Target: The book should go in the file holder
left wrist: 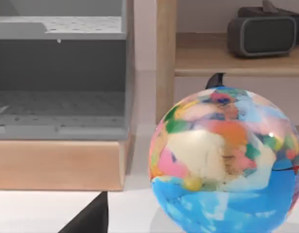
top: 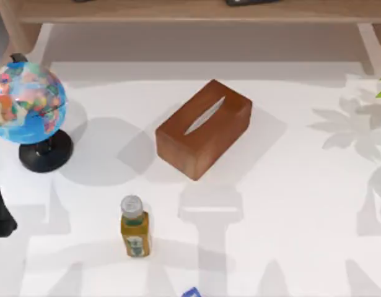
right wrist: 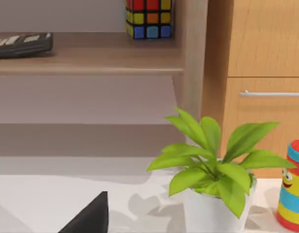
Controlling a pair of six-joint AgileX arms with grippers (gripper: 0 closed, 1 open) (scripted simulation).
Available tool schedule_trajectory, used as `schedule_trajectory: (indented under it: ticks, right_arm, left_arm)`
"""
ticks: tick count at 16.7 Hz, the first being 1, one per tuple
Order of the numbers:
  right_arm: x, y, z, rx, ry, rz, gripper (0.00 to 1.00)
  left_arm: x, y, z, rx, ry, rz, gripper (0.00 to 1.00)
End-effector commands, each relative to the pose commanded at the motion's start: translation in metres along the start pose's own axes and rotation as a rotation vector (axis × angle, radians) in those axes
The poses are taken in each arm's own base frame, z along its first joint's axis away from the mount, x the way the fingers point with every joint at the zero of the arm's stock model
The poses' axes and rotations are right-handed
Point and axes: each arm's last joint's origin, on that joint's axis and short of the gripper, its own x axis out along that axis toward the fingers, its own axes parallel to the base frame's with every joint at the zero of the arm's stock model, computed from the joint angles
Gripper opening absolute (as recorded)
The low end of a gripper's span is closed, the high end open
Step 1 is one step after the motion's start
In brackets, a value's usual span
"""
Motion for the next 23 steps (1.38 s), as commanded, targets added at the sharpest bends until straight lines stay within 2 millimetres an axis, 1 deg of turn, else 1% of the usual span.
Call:
schedule_trajectory:
  ticks: [3,5,6,8,10,11,12,14,16,18,20,23]
  right_arm:
    - [0.0,0.0,0.0,0.0,0.0,0.0,1.0]
    - [0.0,0.0,0.0,0.0,0.0,0.0,1.0]
    - [0.0,0.0,0.0,0.0,0.0,0.0,1.0]
    - [0.0,0.0,0.0,0.0,0.0,0.0,1.0]
    - [0.0,0.0,0.0,0.0,0.0,0.0,1.0]
    - [0.0,0.0,0.0,0.0,0.0,0.0,1.0]
    - [0.0,0.0,0.0,0.0,0.0,0.0,1.0]
    - [0.0,0.0,0.0,0.0,0.0,0.0,1.0]
    - [0.0,0.0,0.0,0.0,0.0,0.0,1.0]
    - [0.0,0.0,0.0,0.0,0.0,0.0,1.0]
    - [0.0,0.0,0.0,0.0,0.0,0.0,1.0]
    - [0.0,0.0,0.0,0.0,0.0,0.0,1.0]
  left_arm:
    - [0.0,0.0,0.003,0.0,0.0,0.0,1.0]
    - [0.0,-0.001,0.016,-0.001,0.0,-0.002,1.0]
    - [0.001,-0.002,0.027,-0.001,0.001,-0.003,1.0]
    - [0.006,-0.004,0.057,-0.002,0.002,-0.005,1.0]
    - [0.017,-0.006,0.096,-0.004,0.004,-0.007,1.0]
    - [0.026,-0.008,0.117,-0.005,0.005,-0.008,1.0]
    - [0.037,-0.011,0.139,-0.006,0.006,-0.01,1.0]
    - [0.067,-0.018,0.181,-0.008,0.005,-0.012,1.0]
    - [0.104,-0.029,0.219,-0.01,0.0,-0.013,1.0]
    - [0.146,-0.043,0.249,-0.012,-0.006,-0.014,1.0]
    - [0.189,-0.06,0.268,-0.014,-0.009,-0.015,1.0]
    - [0.246,-0.087,0.278,-0.014,-0.009,-0.016,1.0]
